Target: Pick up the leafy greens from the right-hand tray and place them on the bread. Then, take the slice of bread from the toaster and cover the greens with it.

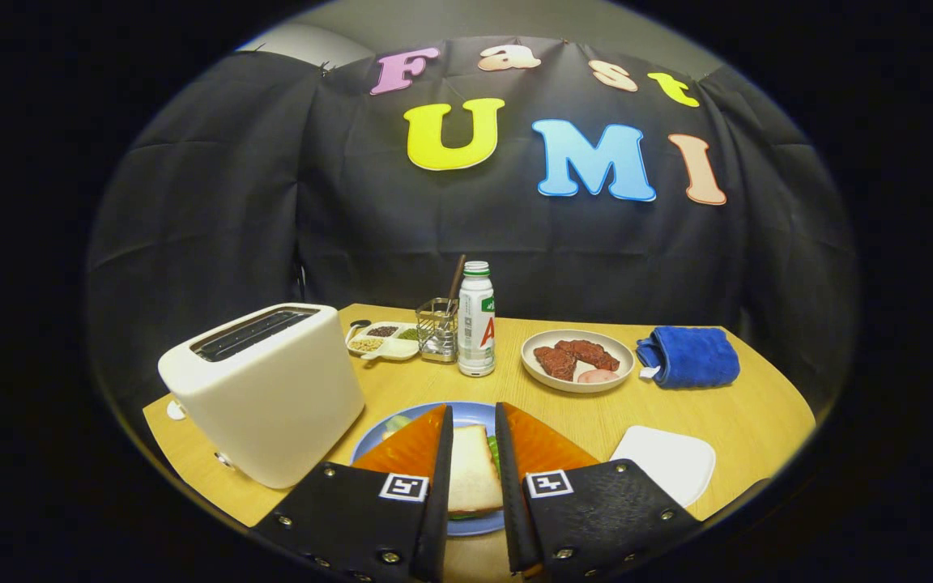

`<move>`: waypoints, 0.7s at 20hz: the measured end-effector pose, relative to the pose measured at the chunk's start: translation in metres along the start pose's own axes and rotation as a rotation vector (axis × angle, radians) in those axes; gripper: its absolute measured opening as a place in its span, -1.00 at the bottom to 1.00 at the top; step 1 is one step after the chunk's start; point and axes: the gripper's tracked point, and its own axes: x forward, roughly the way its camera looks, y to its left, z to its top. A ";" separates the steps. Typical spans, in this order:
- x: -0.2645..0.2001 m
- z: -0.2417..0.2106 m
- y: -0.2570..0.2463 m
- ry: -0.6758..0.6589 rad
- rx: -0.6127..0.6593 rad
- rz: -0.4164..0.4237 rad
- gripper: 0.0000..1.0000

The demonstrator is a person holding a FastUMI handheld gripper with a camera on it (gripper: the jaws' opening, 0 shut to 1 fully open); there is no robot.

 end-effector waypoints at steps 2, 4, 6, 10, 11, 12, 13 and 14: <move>-0.001 0.001 -0.010 -0.014 0.004 -0.010 -0.41; -0.004 0.002 -0.022 -0.025 0.006 -0.024 -0.41; -0.006 0.002 -0.032 -0.033 0.012 -0.026 -0.41; -0.012 0.000 -0.058 -0.062 0.026 -0.037 -0.40; -0.013 -0.001 -0.063 -0.068 0.030 -0.036 -0.41; -0.014 -0.001 -0.071 -0.076 0.028 -0.041 -0.41; -0.015 -0.001 -0.079 -0.079 0.024 -0.052 -0.41; -0.017 -0.002 -0.084 -0.084 0.024 -0.053 -0.40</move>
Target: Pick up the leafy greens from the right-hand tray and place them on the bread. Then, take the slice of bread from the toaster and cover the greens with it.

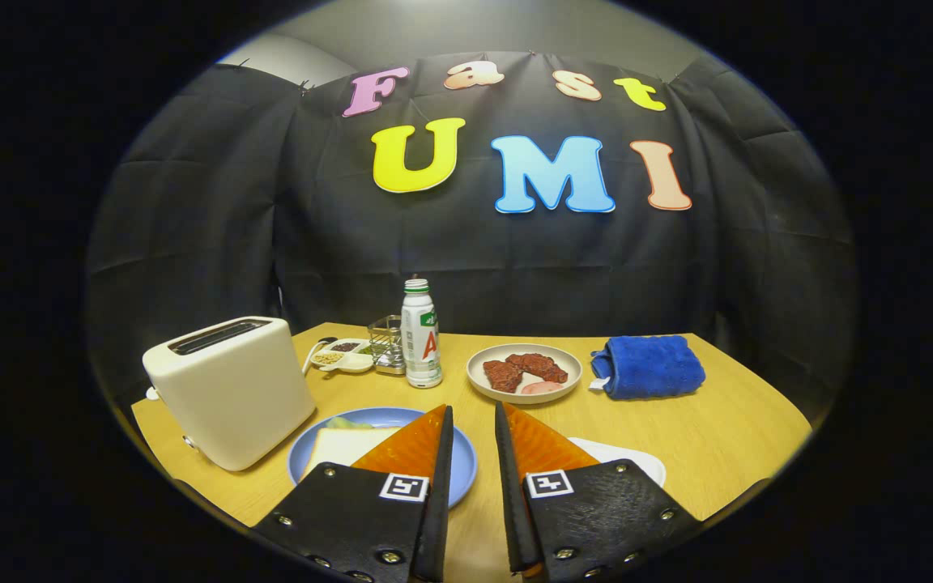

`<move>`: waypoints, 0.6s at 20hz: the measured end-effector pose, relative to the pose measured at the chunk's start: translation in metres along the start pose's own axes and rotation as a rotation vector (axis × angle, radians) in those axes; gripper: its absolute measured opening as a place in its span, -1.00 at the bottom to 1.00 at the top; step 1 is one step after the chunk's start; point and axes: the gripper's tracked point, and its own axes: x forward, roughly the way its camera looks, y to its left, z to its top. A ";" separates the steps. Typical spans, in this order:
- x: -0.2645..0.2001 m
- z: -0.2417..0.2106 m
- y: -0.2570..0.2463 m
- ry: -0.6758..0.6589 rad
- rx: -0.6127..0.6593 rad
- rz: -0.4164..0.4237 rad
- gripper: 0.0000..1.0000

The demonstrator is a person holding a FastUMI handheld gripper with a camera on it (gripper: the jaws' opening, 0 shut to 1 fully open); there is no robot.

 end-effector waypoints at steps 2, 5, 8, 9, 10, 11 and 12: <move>-0.002 0.000 -0.011 -0.012 0.007 0.002 -0.41; -0.007 -0.002 -0.036 -0.035 0.004 -0.016 -0.40; -0.016 -0.003 -0.064 -0.070 -0.007 -0.057 -0.40; -0.019 -0.003 -0.071 -0.079 -0.015 -0.064 -0.41; -0.021 -0.004 -0.079 -0.083 -0.022 -0.071 -0.41; -0.023 -0.005 -0.085 -0.082 -0.028 -0.073 -0.41; -0.024 -0.007 -0.090 -0.079 -0.032 -0.071 -0.41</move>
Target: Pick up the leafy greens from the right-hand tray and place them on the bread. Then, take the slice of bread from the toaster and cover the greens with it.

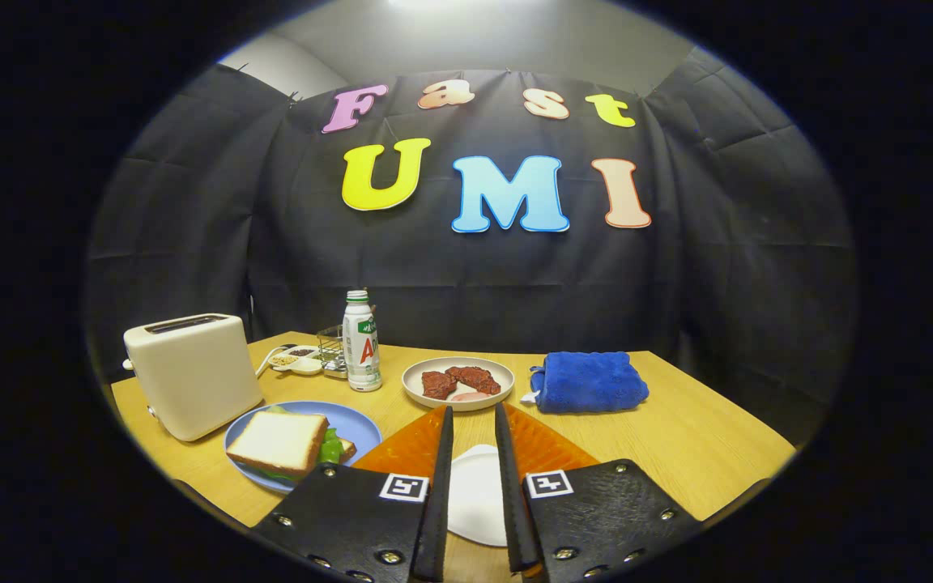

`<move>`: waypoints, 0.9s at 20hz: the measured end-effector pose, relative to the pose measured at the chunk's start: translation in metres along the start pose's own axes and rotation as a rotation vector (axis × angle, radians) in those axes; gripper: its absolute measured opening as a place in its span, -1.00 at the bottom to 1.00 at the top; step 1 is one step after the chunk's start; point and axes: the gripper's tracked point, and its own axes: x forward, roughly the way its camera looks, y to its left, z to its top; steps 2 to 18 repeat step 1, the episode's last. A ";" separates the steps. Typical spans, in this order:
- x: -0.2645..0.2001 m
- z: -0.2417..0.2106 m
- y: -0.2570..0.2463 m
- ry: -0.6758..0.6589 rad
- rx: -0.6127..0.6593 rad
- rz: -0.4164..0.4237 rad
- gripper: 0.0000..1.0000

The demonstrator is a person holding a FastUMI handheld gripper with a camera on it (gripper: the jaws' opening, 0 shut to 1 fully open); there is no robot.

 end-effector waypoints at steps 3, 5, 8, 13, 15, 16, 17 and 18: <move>0.000 -0.001 -0.005 0.002 -0.002 0.003 -0.41; 0.000 -0.001 -0.005 0.002 -0.002 0.003 -0.41; 0.000 -0.001 -0.005 0.002 -0.002 0.003 -0.41; 0.000 -0.001 -0.005 0.002 -0.002 0.003 -0.41; 0.000 -0.001 -0.005 0.002 -0.002 0.003 -0.41; 0.000 -0.001 -0.005 0.002 -0.002 0.003 -0.41; 0.000 -0.001 -0.005 0.002 -0.002 0.003 -0.41; 0.000 -0.001 -0.005 0.002 -0.002 0.003 -0.41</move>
